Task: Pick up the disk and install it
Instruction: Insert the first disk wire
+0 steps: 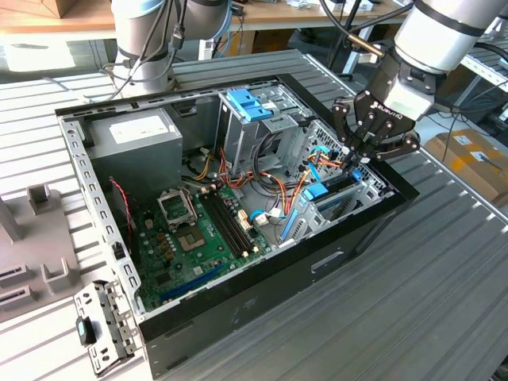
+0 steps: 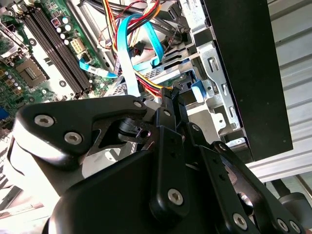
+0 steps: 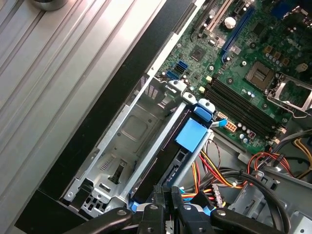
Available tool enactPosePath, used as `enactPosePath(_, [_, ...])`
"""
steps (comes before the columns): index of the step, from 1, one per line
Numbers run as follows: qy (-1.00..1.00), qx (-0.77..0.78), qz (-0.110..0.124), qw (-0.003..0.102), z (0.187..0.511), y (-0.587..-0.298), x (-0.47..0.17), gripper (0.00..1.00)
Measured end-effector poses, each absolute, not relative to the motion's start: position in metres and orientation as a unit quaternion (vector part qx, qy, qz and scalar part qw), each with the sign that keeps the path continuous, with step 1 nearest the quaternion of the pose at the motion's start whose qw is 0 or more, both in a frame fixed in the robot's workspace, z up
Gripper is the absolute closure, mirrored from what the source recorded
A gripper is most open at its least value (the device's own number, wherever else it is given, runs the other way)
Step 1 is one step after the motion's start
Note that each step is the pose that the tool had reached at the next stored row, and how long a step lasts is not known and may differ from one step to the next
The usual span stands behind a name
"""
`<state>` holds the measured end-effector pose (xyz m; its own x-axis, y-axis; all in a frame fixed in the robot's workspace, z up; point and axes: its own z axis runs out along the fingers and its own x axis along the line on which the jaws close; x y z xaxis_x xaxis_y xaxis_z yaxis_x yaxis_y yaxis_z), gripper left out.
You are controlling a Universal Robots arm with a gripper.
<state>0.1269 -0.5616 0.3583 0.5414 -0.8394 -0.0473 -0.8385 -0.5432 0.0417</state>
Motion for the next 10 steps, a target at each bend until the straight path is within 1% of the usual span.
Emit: enactPosePath(10, [-0.492,0.870,-0.031,0.006,0.3575,-0.5615,0.1269,0.84])
